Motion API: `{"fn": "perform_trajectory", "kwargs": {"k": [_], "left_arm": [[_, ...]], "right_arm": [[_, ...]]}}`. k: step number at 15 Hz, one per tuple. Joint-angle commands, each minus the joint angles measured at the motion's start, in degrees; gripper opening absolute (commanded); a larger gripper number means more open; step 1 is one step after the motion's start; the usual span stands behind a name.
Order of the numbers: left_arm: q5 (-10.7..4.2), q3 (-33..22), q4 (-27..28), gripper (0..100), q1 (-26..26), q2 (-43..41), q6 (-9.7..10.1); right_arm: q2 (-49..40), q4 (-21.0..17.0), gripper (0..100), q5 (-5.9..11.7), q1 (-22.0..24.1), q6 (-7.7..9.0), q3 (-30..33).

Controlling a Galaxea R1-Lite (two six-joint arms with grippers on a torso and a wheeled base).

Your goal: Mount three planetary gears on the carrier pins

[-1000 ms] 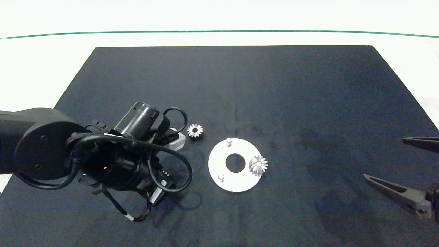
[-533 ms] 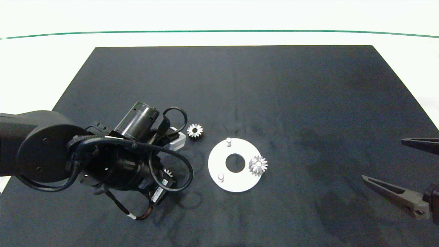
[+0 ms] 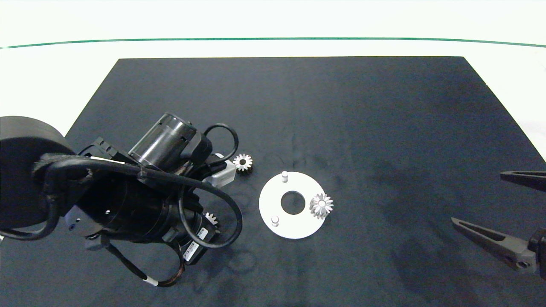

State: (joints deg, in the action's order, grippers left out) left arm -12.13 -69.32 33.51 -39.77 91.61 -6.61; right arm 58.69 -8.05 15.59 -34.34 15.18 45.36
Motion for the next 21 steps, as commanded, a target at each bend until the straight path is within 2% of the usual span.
{"fn": "perform_trajectory", "kwargs": {"k": [1,2,3,4,5,10,15,21], "left_arm": [[-0.26,-5.92,3.23,19,-5.85,-0.38,2.65],[-0.97,-6.89,3.14,19,-6.99,0.67,2.65],[-2.99,-8.2,3.14,19,-7.87,2.69,2.65],[-4.31,-9.43,3.05,19,-8.4,4.1,2.48],[-4.39,-10.93,3.05,19,-8.4,5.51,2.39],[-4.66,-18.93,3.84,19,-8.84,12.63,2.39],[-5.27,-19.19,4.46,19,-11.39,14.47,2.39],[-5.62,-19.72,4.54,19,-11.56,16.14,2.39]], "right_arm": [[-1.38,-0.04,100,-0.21,-0.02,0.91,-0.01],[-2.17,-0.04,100,-1.53,-0.2,1.08,-0.01],[-3.14,-0.04,100,-3.9,-0.2,1.08,-0.01],[-4.28,-0.04,100,-5.84,-0.2,1.17,0.17],[-5.07,-0.04,100,-6.98,-0.2,1.17,0.25],[-5.86,-0.04,100,-7.42,-0.2,1.17,0.43],[-5.78,0.05,100,-7.51,-0.2,1.17,0.43],[-5.6,0.75,100,-7.51,-0.11,1.17,0.34]]}}
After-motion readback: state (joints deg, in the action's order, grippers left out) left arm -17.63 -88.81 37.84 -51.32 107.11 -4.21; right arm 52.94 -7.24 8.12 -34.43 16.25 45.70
